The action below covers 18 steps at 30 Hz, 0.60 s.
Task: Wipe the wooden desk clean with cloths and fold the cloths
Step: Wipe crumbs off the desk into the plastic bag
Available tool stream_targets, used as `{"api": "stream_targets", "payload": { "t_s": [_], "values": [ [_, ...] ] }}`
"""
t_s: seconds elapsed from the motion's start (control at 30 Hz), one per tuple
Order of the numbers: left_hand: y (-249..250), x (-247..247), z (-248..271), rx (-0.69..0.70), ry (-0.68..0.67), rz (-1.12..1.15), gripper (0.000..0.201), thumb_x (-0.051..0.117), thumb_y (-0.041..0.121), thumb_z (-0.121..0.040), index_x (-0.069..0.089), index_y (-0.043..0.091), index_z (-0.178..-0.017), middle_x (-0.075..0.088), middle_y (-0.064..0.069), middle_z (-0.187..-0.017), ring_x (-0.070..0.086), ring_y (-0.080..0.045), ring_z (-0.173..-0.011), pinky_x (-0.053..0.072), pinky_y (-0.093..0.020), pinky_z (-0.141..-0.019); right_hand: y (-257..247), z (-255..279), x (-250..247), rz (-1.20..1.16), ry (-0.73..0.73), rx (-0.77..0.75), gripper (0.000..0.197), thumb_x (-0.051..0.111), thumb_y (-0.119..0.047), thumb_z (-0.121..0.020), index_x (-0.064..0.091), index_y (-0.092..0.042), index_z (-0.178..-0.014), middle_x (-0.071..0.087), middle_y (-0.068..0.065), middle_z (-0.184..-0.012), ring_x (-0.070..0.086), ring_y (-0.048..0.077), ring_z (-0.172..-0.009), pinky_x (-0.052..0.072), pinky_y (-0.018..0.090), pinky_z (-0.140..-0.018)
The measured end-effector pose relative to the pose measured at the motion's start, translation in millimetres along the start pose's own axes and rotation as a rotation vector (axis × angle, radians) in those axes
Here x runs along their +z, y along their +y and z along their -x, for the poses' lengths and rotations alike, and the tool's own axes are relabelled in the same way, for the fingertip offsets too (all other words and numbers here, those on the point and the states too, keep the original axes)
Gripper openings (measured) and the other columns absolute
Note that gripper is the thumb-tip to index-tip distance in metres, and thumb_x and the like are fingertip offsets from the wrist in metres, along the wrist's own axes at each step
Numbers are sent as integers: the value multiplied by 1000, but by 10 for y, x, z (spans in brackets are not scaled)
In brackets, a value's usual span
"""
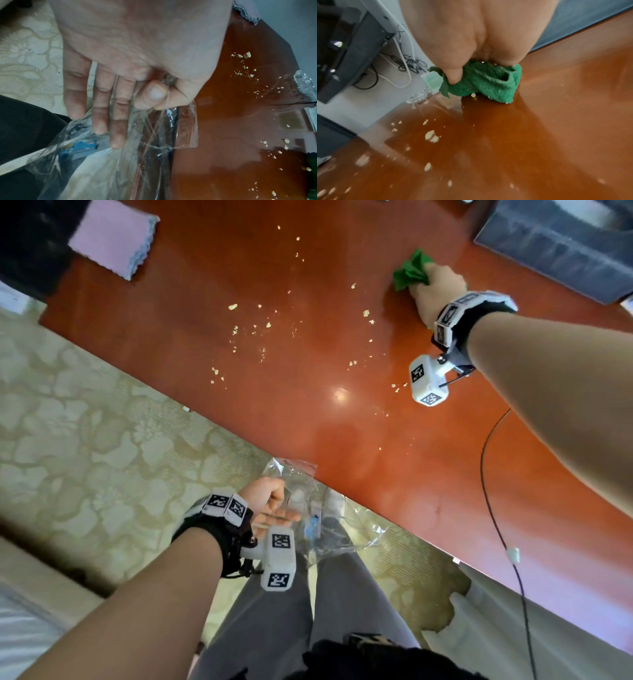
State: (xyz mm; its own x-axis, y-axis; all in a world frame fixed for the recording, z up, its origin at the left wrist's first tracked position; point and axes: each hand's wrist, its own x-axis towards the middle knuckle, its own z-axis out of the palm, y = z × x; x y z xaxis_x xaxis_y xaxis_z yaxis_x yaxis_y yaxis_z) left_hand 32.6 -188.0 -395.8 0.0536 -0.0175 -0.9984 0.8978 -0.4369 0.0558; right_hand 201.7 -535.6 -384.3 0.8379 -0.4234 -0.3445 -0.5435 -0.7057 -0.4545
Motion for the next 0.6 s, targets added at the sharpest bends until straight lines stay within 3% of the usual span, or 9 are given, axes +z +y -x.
{"api": "stream_targets", "payload": {
  "t_s": [0.13,0.2,0.23,0.3,0.37,0.5,0.6],
  "values": [
    [-25,-14,-51,71,-32,-5,17,50,15,-55,34,21,-55,73,-15,-79,65,-37,-113,35,-48,-108,51,180,58,-2,-72,-70,34,47,-26,-98,57,-18,-129,65,12,-112,62,31,-100,48,32,-81],
    [-19,-7,-49,95,-26,27,22,48,13,-55,30,22,-49,74,-18,-84,61,-39,-118,36,-43,-98,81,335,87,11,-123,-92,33,46,-26,-99,58,-17,-129,66,13,-109,61,27,-90,46,28,-67],
    [-28,-16,-67,109,-19,26,23,47,12,-57,30,23,-46,74,-19,-87,61,-40,-117,37,-43,-99,99,428,112,28,-142,-108,33,46,-25,-99,57,-18,-130,65,13,-114,60,26,-92,42,26,-68],
    [-37,-15,-60,142,-21,46,26,44,10,-64,32,22,-44,74,-16,-82,63,-40,-115,36,-51,-107,142,628,182,62,-181,-127,38,46,-24,-101,51,-18,-138,58,12,-133,58,26,-109,39,22,-82],
    [-43,-8,-24,163,-36,55,26,41,8,-72,31,18,-49,73,-14,-76,62,-35,-112,36,-49,-108,181,855,256,68,-234,-129,42,45,-24,-102,45,-19,-144,41,9,-151,51,26,-126,36,23,-97],
    [-39,81,108,221,9,20,29,36,4,-79,26,17,-56,59,-3,-56,71,-34,-99,43,-53,-105,266,1322,420,69,-326,-159,47,47,-24,-101,40,-20,-147,25,9,-159,33,28,-141,19,32,-119],
    [-54,121,126,231,16,-10,32,35,2,-80,25,18,-55,51,1,-51,71,-34,-97,44,-53,-103,298,1663,531,63,-373,-154,49,47,-23,-101,37,-18,-149,22,11,-160,27,27,-145,15,37,-120]
  ]
}}
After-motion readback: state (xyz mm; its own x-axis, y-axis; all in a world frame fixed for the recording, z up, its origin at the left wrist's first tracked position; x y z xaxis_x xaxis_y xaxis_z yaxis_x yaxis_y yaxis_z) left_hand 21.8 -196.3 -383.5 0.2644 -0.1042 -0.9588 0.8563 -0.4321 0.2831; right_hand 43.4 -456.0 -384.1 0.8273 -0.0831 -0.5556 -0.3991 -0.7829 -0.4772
